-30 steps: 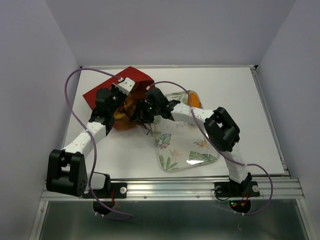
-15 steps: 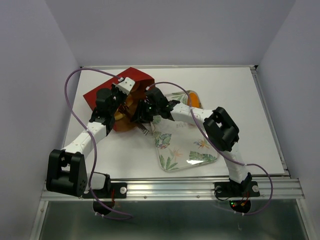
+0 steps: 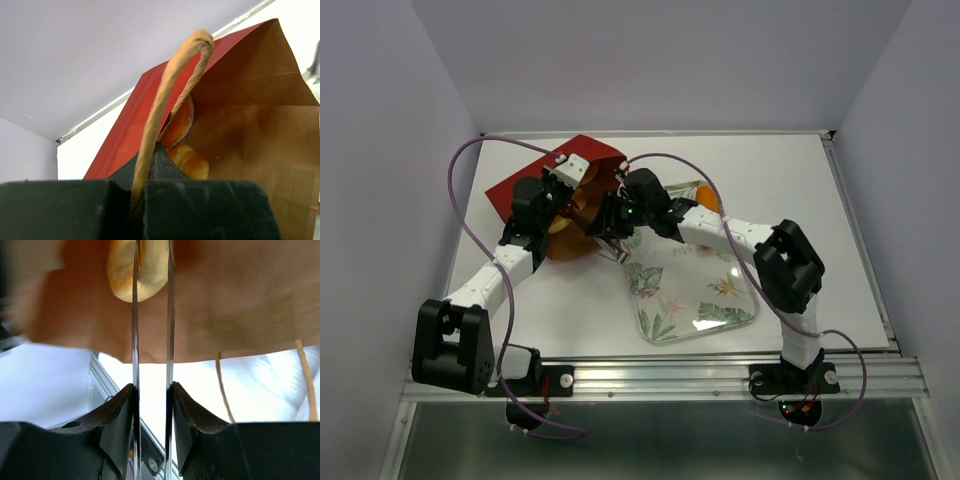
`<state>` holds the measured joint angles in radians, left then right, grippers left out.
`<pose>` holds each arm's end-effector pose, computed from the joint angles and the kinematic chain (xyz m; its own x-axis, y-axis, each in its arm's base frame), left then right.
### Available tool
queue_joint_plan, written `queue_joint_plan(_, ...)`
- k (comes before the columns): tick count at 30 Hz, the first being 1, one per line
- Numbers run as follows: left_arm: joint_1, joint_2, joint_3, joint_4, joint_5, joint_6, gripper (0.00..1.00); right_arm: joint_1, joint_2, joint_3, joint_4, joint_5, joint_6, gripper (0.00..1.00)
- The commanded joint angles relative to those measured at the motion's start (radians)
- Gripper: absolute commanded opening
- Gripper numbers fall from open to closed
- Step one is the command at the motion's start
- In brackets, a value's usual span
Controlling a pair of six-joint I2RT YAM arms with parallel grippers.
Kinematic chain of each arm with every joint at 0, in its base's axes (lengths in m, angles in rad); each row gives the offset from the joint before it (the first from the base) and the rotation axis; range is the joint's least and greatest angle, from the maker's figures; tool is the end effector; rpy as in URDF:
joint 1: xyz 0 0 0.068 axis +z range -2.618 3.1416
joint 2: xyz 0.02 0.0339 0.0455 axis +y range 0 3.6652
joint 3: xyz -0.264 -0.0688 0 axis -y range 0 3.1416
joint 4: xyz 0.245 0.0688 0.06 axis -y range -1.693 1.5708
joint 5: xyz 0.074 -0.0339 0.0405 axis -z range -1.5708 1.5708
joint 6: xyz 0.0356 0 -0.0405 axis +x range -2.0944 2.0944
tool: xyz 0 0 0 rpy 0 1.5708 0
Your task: Take the fake bread out of the paper bag
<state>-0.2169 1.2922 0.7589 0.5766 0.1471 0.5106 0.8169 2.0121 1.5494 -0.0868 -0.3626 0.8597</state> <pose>0.2899 -0.0692 0.2992 0.2108 0.4486 -0.8685 0.2898 0.8199 0.4938 0.3127 0.3515 0.2405 -0.9066 0.0693 -0.4162 -0.3092 0.5622 0.7670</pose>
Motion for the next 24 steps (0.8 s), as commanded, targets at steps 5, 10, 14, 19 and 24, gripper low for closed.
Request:
queue_joint_plan(5,-0.007,-0.051,-0.020,0.071,-0.015,0.020,0.00,-0.048,-0.231,-0.133,0.117,0.047,-0.059,0.01)
queue_joint_plan(10,-0.007,-0.060,-0.029,0.071,0.006,0.052,0.00,-0.087,-0.370,-0.265,0.093,0.039,-0.094,0.01)
queue_joint_plan(14,-0.009,-0.067,-0.030,0.063,0.002,0.086,0.00,-0.117,-0.574,-0.388,0.021,0.045,-0.189,0.01)
queue_joint_plan(19,-0.007,-0.070,-0.033,0.042,0.048,0.114,0.00,-0.177,-0.782,-0.515,-0.115,0.053,-0.315,0.01)
queue_joint_plan(24,-0.006,-0.089,-0.050,0.032,0.060,0.208,0.00,-0.229,-0.969,-0.603,-0.267,0.151,-0.338,0.01)
